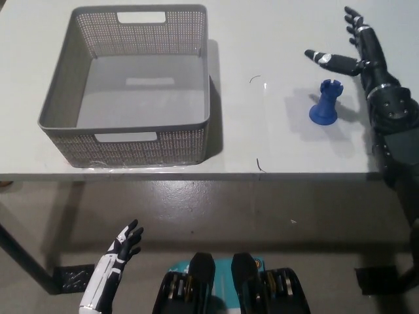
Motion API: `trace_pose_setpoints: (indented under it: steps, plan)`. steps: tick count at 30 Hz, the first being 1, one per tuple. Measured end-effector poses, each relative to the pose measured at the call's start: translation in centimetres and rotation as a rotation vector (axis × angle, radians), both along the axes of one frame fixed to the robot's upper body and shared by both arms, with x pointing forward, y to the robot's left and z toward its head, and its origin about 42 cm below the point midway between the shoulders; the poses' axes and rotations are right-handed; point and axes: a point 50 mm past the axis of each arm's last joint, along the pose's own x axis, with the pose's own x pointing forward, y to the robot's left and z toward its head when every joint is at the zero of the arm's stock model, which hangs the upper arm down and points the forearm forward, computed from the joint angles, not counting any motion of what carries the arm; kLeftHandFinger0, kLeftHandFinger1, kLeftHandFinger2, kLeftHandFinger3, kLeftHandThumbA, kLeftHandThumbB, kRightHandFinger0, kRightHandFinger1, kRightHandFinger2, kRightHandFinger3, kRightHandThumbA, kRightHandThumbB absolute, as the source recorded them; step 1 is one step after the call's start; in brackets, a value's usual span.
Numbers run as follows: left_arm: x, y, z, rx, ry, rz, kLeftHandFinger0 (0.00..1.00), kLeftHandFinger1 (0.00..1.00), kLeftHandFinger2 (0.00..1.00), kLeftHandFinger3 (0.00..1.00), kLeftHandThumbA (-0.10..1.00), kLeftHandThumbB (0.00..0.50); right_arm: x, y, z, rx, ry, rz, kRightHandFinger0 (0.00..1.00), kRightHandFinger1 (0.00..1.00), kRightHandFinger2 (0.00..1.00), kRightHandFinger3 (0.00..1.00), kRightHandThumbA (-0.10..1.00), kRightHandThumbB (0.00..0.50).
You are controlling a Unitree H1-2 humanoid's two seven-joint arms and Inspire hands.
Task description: Use the right hand to pick up a chess pieces and put it into a container on the left hand side
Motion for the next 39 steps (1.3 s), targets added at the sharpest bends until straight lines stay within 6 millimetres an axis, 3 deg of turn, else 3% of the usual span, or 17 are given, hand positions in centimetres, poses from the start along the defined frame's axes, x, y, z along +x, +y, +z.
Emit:
trace_pose_setpoints:
  steps: [4, 5, 13, 18, 29, 34, 39]
  plan:
    - [0.0, 0.0, 0.0, -0.001, 0.0, 0.001, 1.0, 1.0, 1.0, 1.0, 1.0, 0.118, -0.1, 0.3, -1.5, -0.004, 0.051, 0.001, 1.0, 1.0, 1.0, 1.0, 0.91, 0.375]
    - [0.0, 0.0, 0.0, -0.001, 0.0, 0.001, 1.0, 1.0, 1.0, 1.0, 1.0, 0.12, -0.2, 0.3, -1.9, -0.003, 0.063, -0.001, 1.0, 1.0, 1.0, 1.0, 0.9, 0.354]
    - [-0.1, 0.0, 0.0, -0.001, 0.001, 0.005, 1.0, 1.0, 1.0, 1.0, 1.0, 0.122, -0.6, -0.1, -3.8, -0.004, 0.135, -0.015, 1.0, 1.0, 1.0, 1.0, 0.91, 0.382]
    - [-0.2, 0.1, -0.1, 0.0, 0.005, 0.007, 1.0, 1.0, 1.0, 1.0, 1.0, 0.133, -0.7, -0.2, -4.2, -0.003, 0.151, -0.016, 1.0, 1.0, 1.0, 1.0, 0.93, 0.367]
    - [-0.3, 0.3, -0.2, 0.001, 0.005, 0.022, 1.0, 1.0, 1.0, 1.0, 1.0, 0.129, -0.8, -0.3, -4.6, -0.005, 0.165, -0.016, 1.0, 1.0, 1.0, 1.0, 0.96, 0.394]
    - [-0.3, 0.4, -0.2, 0.0, 0.003, 0.027, 1.0, 1.0, 1.0, 1.0, 1.0, 0.126, -0.9, -0.2, -4.8, -0.008, 0.173, -0.014, 1.0, 1.0, 1.0, 1.0, 0.92, 0.376]
    - [-0.3, 0.5, -0.1, 0.0, -0.001, 0.034, 1.0, 1.0, 1.0, 1.0, 1.0, 0.137, -1.1, 0.5, -5.5, -0.008, 0.193, -0.004, 1.0, 1.0, 1.0, 1.0, 0.92, 0.389]
